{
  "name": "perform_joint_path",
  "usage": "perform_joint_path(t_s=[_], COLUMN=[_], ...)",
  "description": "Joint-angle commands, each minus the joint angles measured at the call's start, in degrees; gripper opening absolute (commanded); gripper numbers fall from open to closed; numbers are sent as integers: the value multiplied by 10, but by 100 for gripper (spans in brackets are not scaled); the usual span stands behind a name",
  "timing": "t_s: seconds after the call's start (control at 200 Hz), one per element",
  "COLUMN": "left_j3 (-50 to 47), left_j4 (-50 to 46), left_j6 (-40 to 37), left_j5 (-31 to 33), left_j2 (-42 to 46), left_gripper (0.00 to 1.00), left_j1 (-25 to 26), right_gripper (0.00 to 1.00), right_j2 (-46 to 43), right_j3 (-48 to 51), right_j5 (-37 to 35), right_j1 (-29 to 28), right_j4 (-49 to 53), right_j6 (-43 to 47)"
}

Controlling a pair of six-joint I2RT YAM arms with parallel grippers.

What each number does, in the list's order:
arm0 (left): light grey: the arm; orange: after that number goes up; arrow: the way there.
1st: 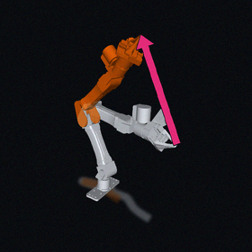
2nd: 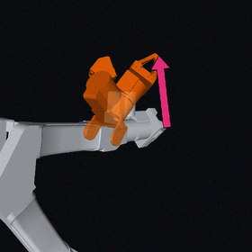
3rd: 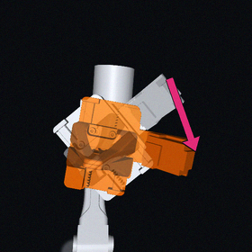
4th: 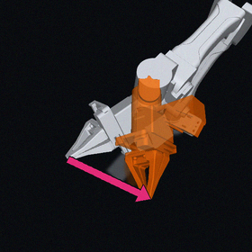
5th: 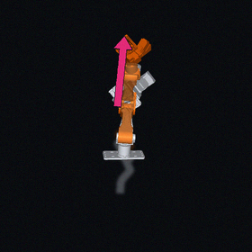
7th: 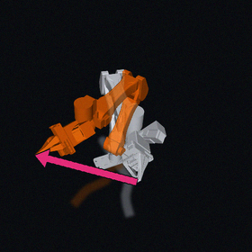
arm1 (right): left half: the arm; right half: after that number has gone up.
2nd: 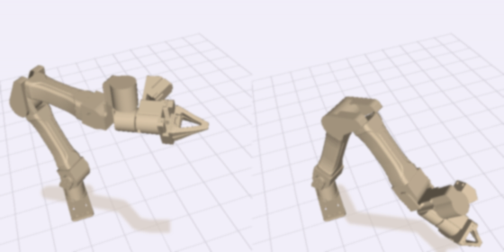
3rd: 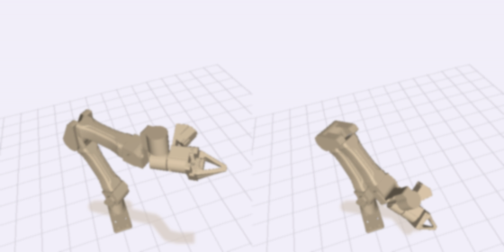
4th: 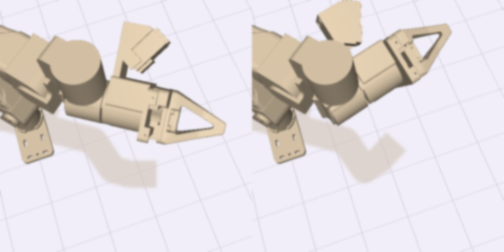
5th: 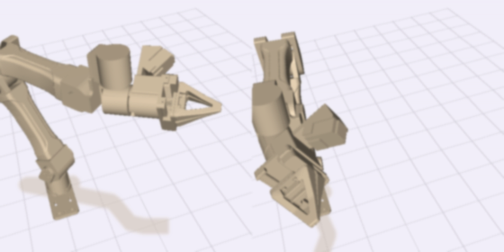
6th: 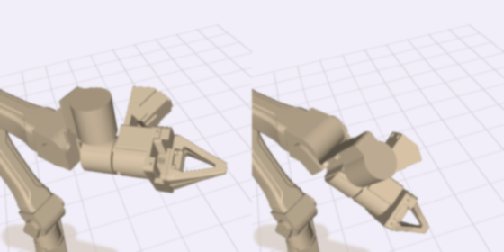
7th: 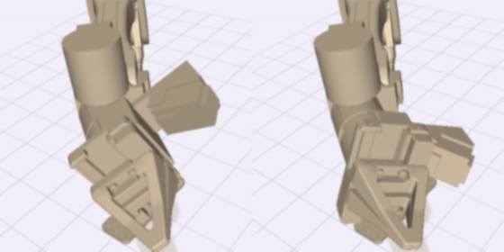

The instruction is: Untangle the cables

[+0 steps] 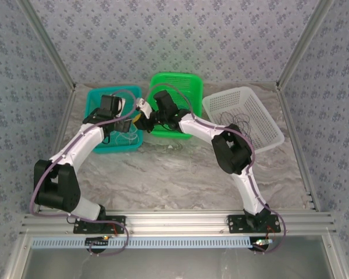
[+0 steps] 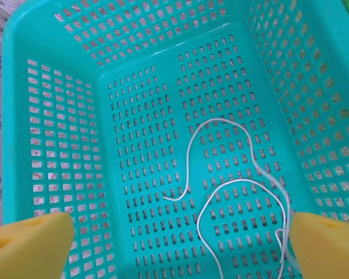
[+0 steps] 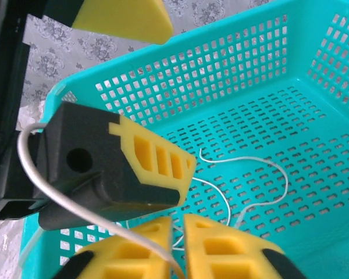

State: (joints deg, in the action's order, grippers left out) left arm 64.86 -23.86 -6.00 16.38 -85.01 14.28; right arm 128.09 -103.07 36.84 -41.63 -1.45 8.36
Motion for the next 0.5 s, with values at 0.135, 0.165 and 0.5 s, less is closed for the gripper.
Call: perform_joint_path(t_s=[0.135, 0.165, 0.5], left_j3=[10, 11, -46], left_j4=[-51, -56, 7], left_j6=[9, 9, 33], left_j5=[53, 59, 23], left_j2=[-13, -17, 43], left_gripper=[96, 96, 99], left_j1=[-6, -6, 0], right_gripper=[2, 1, 0], right_j2=[-12, -13, 86], right_j3=[-31, -34, -230], right_j5=[12, 9, -36], right_j1=[-2, -2, 4], right_j4=[10, 12, 183], right_j6=[-6, -6, -32])
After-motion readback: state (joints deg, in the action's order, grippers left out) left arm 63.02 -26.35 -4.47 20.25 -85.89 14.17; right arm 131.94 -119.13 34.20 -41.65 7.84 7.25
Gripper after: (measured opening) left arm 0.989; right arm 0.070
